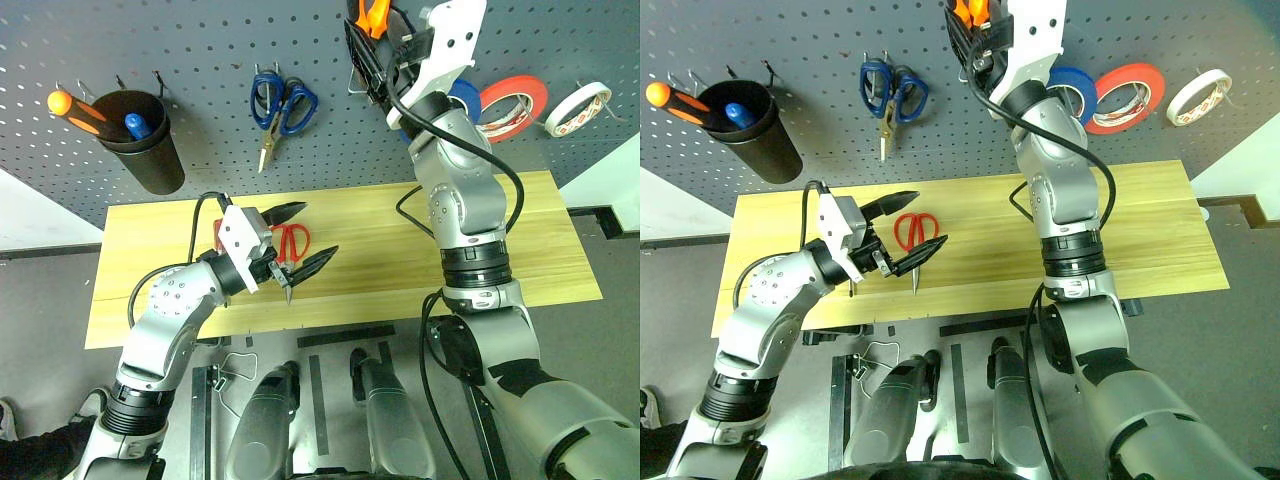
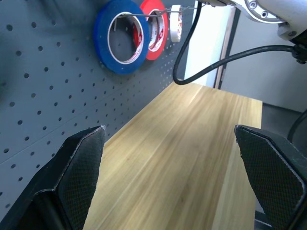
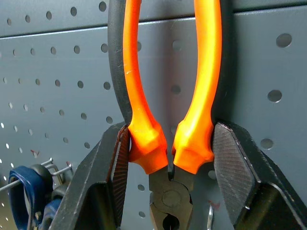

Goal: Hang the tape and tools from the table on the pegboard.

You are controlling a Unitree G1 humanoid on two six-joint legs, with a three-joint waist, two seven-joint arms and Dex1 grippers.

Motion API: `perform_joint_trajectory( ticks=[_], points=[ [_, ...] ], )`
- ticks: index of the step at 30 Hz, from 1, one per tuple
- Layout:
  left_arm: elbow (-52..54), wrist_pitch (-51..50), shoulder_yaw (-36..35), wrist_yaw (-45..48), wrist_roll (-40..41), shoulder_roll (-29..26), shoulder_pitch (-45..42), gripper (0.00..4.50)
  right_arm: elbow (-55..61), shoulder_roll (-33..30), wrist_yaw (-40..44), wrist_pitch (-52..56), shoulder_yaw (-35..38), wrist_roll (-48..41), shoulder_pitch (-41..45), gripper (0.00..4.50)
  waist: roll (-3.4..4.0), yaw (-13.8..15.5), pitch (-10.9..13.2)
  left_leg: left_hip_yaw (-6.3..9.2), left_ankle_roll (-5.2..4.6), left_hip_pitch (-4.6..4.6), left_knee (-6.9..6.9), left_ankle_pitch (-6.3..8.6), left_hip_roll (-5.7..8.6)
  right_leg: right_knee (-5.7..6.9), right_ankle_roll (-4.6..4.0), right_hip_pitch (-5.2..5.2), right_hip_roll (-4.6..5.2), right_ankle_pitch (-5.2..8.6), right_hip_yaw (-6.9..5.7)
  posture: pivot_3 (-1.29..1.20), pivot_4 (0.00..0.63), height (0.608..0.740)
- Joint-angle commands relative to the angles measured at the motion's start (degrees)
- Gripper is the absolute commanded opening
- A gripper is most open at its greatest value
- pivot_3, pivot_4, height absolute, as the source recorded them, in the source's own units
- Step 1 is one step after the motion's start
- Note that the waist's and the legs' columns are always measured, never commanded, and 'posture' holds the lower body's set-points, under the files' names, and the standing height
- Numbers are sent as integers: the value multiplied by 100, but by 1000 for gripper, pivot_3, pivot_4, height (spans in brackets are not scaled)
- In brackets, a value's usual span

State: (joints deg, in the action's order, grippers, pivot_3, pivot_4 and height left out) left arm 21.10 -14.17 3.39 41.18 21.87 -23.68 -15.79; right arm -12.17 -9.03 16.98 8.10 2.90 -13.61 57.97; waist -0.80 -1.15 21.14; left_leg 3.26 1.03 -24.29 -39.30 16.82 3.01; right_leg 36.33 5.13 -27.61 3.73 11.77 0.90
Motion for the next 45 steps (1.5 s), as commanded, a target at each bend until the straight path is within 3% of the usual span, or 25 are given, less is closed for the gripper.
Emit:
perform_joint_trajectory(
  ticks=[1,13,20,29,45],
  points=[
    [273,115,-32,-4,8,-34,74,4500,436,37,48,111,-64,-28,-128,2153,0,0,0,0,0,0,0,0,0,0,0,0,0,0,0,61,351,740],
    [252,132,-50,-25,1,-40,8,4500,594,77,-78,676,10,-137,-224,2153,0,-1,0,0,0,0,0,0,0,-1,0,-1,0,0,1,63,348,740],
    [223,166,-27,-41,-32,-12,-16,4500,560,-29,-64,725,15,-64,-171,4456,0,-2,0,-1,0,0,0,0,0,-1,0,-1,0,0,0,64,341,740],
    [187,209,-16,-35,-57,-12,-24,4500,643,-126,22,778,-46,37,-346,4485,0,3,0,0,1,1,-9,-1,0,1,0,0,0,0,1,68,333,740],
    [61,319,-15,33,-116,-24,-65,4500,1547,-585,100,1096,-1,210,-1579,4485,-2,17,-3,0,1,1,-9,-1,0,1,0,2,0,0,1,66,322,740]
  ],
)
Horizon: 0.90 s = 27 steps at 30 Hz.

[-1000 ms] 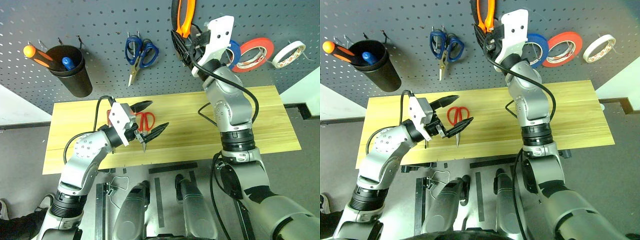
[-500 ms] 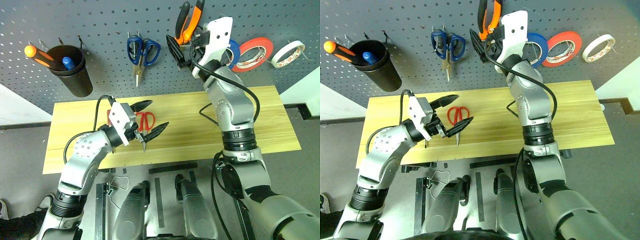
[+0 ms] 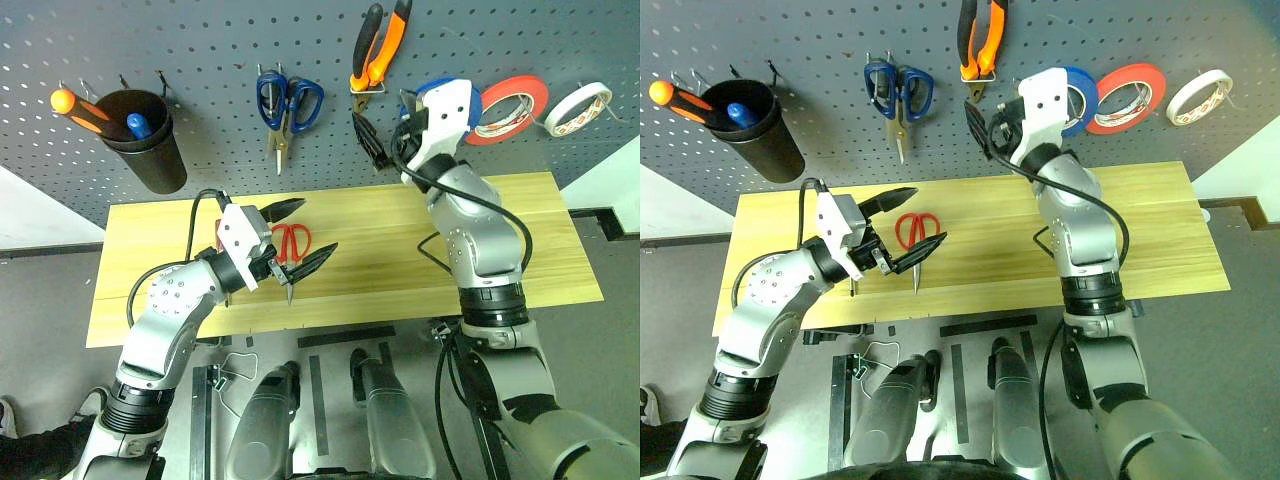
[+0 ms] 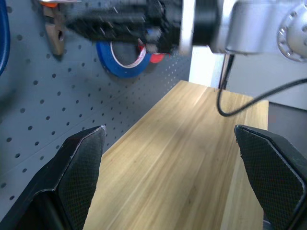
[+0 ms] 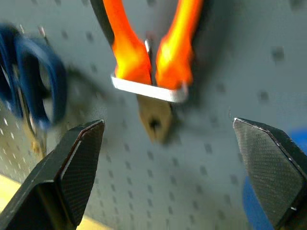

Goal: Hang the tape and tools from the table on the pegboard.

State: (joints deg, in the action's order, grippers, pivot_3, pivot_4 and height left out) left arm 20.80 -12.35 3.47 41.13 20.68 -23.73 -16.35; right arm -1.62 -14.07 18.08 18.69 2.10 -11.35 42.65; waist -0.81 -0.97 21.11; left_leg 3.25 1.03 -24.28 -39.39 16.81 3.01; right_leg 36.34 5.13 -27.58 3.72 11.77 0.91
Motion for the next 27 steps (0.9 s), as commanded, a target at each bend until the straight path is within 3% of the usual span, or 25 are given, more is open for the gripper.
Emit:
perform_joint_trajectory(
  ticks=[1,11,17,20,27],
  points=[
    [72,152,-15,47,-6,-20,-7,4500,577,-128,-13,85,106,-20,-135,4485,0,-3,0,0,0,0,0,0,0,0,0,0,0,0,0,65,320,740],
    [285,233,-327,-384,-161,-26,-28,4500,1880,-761,156,704,584,-264,-1567,4485,-8,26,-28,5,-3,0,-17,2,5,-1,1,11,3,0,-4,60,294,740],
    [841,-610,-409,-568,91,-263,622,4500,2906,-1300,926,1353,932,-1217,-2400,4485,-5,18,-71,3,-4,11,-30,2,2,11,1,20,1,0,3,62,285,740],
    [810,-1392,-92,-945,-64,-225,755,4500,3386,-1655,1423,1779,867,-1768,-2771,4485,-3,41,-89,5,-36,29,-50,21,3,25,1,42,0,0,2,58,281,740],
    [-85,-2922,656,-2601,-1170,609,180,4500,3709,-1691,1362,2054,495,-1984,-2891,4485,-28,40,-130,8,-52,114,-62,23,7,23,10,135,-9,-4,0,54,283,740]
  ],
)
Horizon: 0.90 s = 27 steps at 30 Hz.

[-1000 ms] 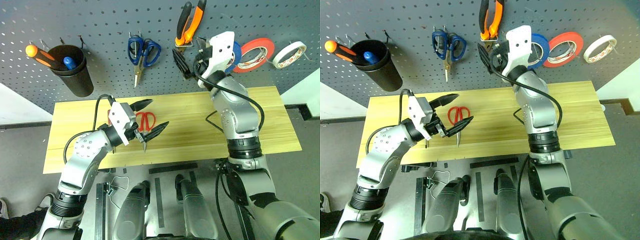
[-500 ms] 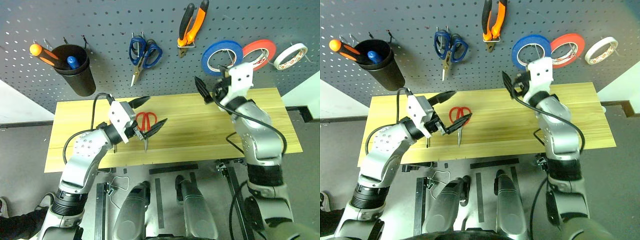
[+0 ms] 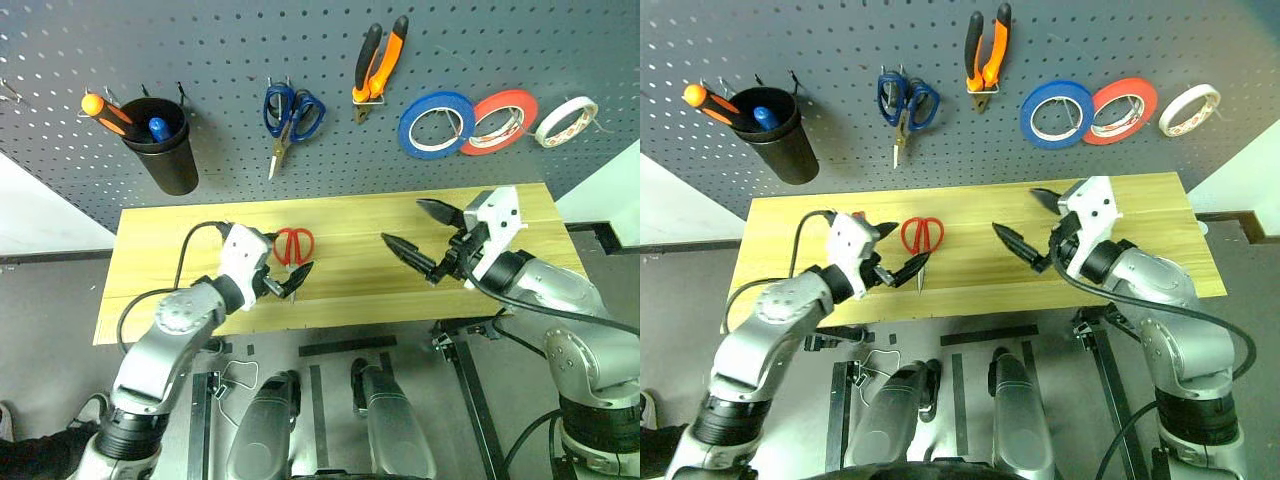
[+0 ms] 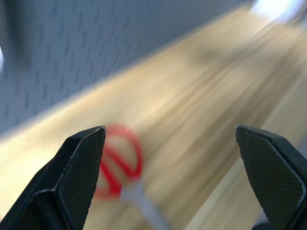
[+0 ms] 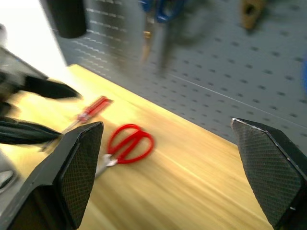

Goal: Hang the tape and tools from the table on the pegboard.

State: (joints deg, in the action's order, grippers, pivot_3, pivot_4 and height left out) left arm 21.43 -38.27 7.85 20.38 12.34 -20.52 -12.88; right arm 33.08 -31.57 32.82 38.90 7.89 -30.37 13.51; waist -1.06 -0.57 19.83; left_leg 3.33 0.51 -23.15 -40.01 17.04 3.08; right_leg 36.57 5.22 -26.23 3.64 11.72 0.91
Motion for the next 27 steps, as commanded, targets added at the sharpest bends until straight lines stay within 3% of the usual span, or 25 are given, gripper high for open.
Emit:
perform_joint_trajectory(
  ticks=[1,6,15,27],
  points=[
    [-257,-388,281,-688,-432,452,-250,4500,253,89,-159,40,-145,-70,26,4485,-8,-1,-5,0,0,0,-1,-2,0,1,0,-1,0,-1,0,55,284,740],
    [-987,-761,426,-1711,-857,1566,-600,4500,309,375,-582,187,-448,-11,101,4485,-12,4,-9,-1,3,-7,-2,-4,4,20,-3,-18,8,-3,1,35,292,740],
    [-1417,-1492,-84,-3132,-1360,2779,-669,4500,397,471,-923,235,-832,198,-57,4485,-15,0,-12,-1,3,-13,-2,-4,4,21,-3,-25,8,-3,2,24,291,740],
    [-1924,-1760,-510,-3249,-1300,2950,-898,4500,567,413,-1040,335,-806,183,-238,4485,-15,-3,-13,-2,3,-14,-3,-3,6,22,-2,-25,9,-3,1,7,307,740]
  ],
)
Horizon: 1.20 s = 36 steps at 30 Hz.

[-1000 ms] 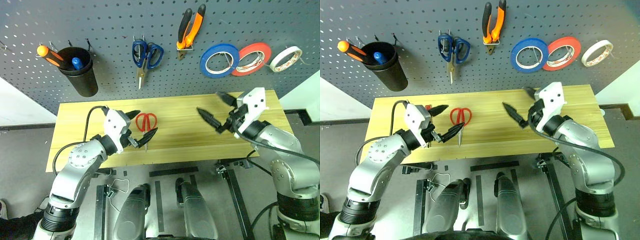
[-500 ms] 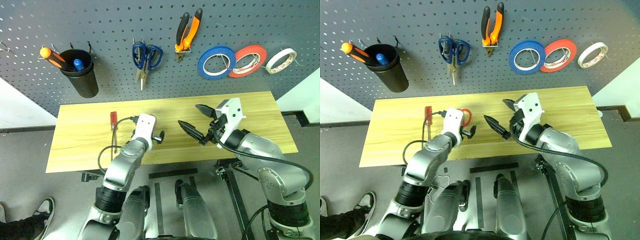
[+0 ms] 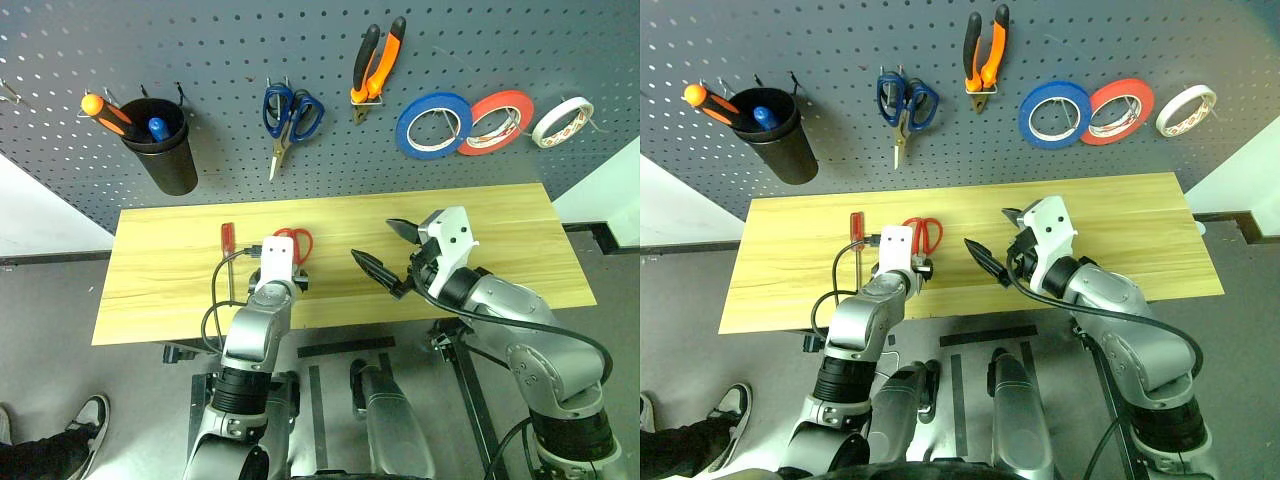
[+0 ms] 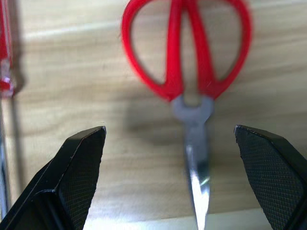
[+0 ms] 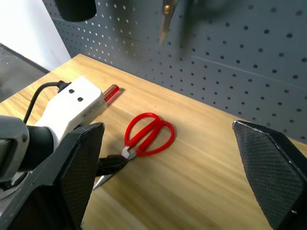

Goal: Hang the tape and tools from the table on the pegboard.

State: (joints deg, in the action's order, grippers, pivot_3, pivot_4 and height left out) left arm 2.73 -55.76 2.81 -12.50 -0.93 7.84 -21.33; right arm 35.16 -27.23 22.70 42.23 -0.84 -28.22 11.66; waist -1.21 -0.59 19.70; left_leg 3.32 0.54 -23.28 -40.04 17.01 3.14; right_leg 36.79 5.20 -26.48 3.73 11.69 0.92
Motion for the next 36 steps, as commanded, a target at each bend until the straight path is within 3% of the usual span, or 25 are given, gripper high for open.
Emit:
perform_joint_trajectory(
  ticks=[1,36],
  points=[
    [-92,-19,-1,20,20,148,-45,4500,367,-31,-33,7,68,-23,-70,4485,0,-2,0,0,0,0,0,0,0,0,0,0,0,0,0,6,307,740],
    [-2108,535,-407,-99,11,129,-742,4500,514,-79,-300,140,240,-38,-363,4485,0,-6,0,1,0,16,1,0,0,-3,3,18,-1,2,-1,13,342,740]
  ],
)
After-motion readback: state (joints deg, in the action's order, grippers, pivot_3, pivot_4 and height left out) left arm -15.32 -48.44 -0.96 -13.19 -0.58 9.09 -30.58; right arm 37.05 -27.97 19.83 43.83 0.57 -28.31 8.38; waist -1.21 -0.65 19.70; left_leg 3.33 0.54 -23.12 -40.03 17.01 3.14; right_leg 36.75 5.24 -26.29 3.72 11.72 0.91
